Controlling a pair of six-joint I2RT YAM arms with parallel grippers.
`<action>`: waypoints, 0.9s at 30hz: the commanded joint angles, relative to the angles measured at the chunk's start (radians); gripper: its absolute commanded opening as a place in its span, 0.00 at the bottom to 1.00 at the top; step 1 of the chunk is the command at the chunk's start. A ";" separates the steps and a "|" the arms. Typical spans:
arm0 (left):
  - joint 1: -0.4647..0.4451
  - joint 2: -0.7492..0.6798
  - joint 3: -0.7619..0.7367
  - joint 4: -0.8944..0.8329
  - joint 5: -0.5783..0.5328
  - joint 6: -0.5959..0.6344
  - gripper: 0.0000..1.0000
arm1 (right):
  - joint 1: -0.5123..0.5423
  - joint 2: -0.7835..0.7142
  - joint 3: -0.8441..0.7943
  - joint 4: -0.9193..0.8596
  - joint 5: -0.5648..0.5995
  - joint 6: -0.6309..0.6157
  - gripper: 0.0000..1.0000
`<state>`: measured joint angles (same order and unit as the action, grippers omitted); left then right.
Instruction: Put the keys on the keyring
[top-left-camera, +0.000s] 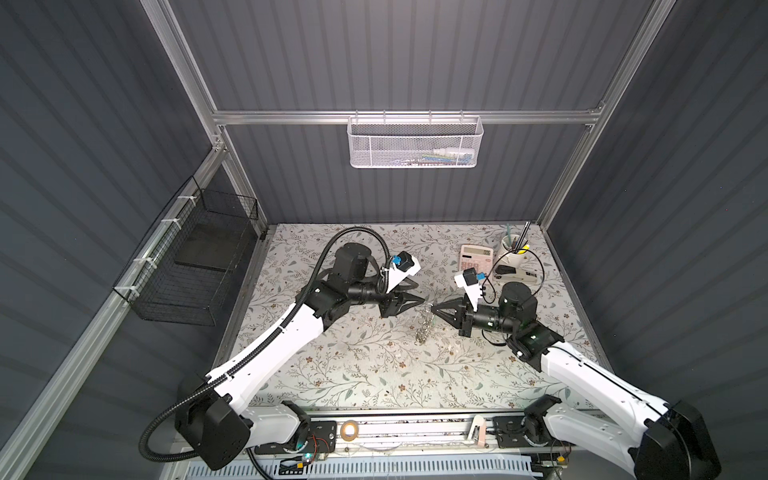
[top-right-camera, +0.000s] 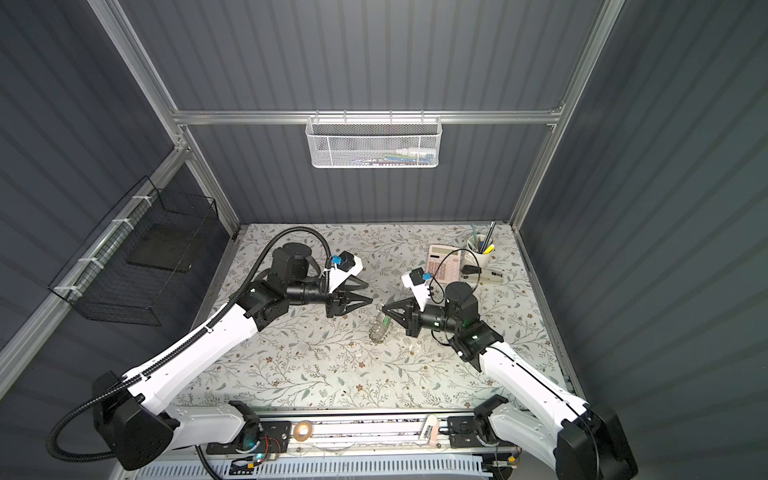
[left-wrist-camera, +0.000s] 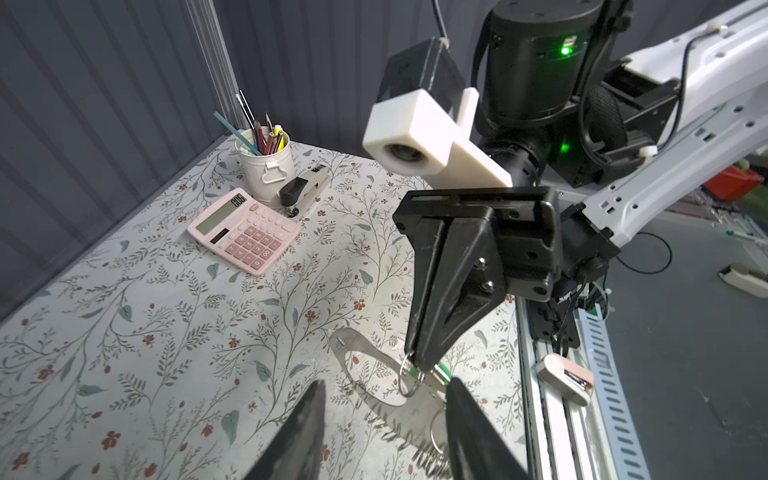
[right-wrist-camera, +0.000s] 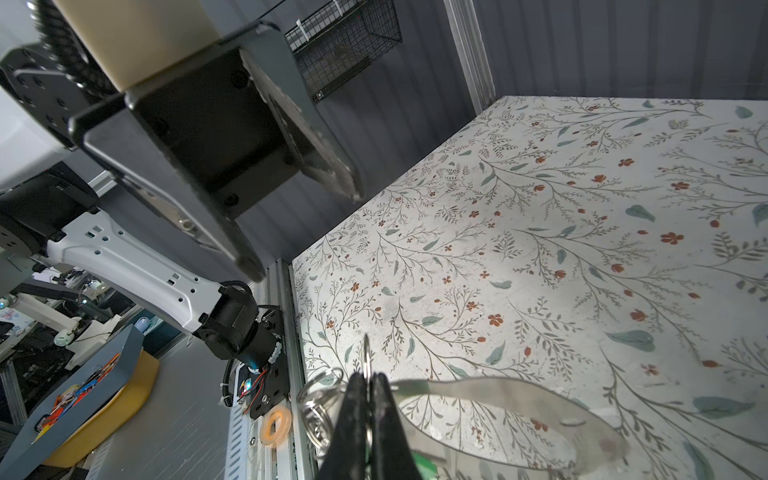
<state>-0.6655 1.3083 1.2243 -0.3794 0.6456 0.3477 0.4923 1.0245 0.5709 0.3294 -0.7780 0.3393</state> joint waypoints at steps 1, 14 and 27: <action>0.006 0.070 0.119 -0.299 -0.007 0.213 0.47 | 0.009 -0.018 0.033 0.017 -0.001 -0.020 0.00; 0.003 0.313 0.422 -0.586 0.112 0.288 0.35 | 0.017 -0.022 0.037 0.002 0.006 -0.036 0.00; -0.022 0.354 0.425 -0.572 0.095 0.270 0.35 | 0.020 -0.023 0.039 -0.002 0.009 -0.039 0.00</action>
<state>-0.6804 1.6455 1.6196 -0.9245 0.7334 0.6106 0.5079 1.0199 0.5747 0.3130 -0.7700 0.3099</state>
